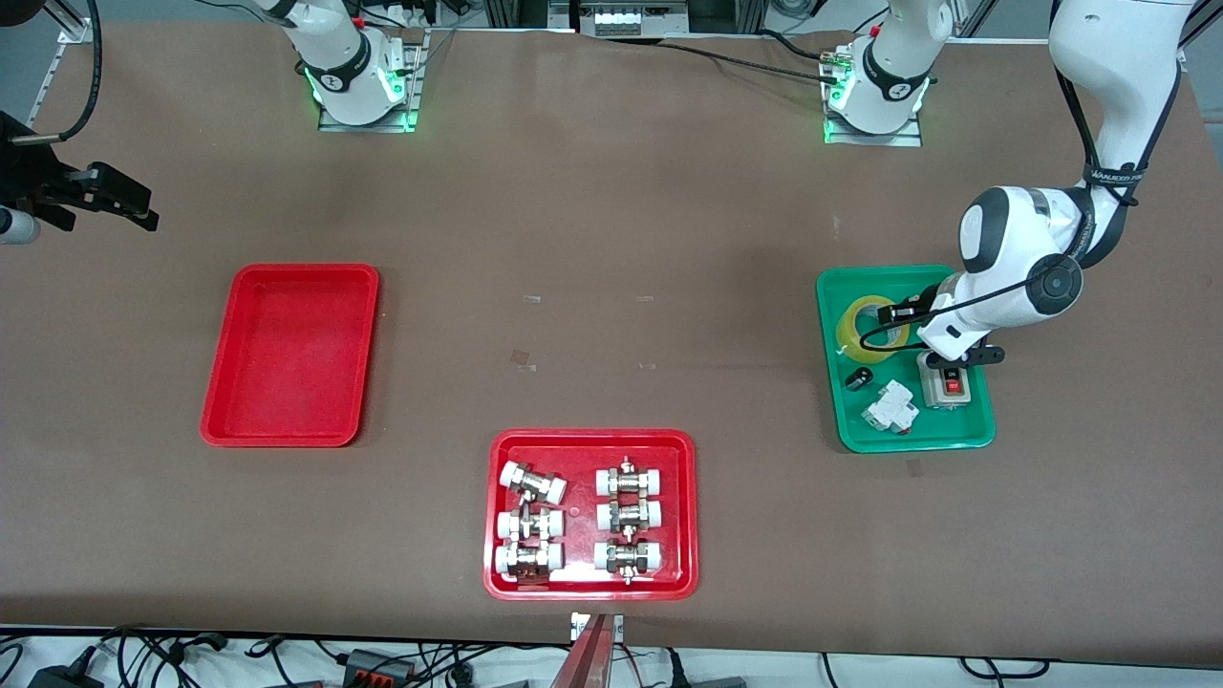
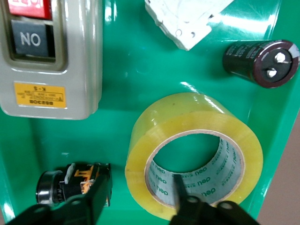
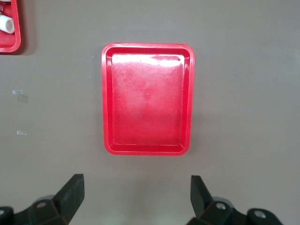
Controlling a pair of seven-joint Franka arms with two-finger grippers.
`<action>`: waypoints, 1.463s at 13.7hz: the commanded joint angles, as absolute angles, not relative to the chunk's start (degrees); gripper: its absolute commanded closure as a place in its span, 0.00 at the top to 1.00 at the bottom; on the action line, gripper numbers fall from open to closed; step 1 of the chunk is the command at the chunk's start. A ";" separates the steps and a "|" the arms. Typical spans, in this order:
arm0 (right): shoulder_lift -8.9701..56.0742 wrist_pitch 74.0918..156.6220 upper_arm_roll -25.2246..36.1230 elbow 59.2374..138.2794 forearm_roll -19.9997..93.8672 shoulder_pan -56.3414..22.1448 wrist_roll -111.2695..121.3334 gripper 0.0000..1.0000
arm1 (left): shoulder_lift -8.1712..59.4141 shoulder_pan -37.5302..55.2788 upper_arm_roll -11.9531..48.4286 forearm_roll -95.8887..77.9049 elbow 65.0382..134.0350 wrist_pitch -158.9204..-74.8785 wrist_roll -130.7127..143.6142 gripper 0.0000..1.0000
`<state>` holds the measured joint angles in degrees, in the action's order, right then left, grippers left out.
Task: Left arm passes tape to right arm into tray
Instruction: 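Close the left gripper on the rim of the yellow tape roll, then lift the tape with the left gripper while the right gripper reaches over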
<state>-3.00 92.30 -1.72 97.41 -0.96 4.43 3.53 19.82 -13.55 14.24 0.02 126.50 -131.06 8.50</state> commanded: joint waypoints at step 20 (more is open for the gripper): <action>-1.68 92.20 -2.46 96.86 1.66 4.92 3.87 1.00 | 21.25 -0.90 16.96 -0.70 92.85 -98.79 10.88 0.01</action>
<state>-2.82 92.30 -1.91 97.31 -0.10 4.43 3.53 15.76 -4.74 16.76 -0.21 101.98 -102.07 9.01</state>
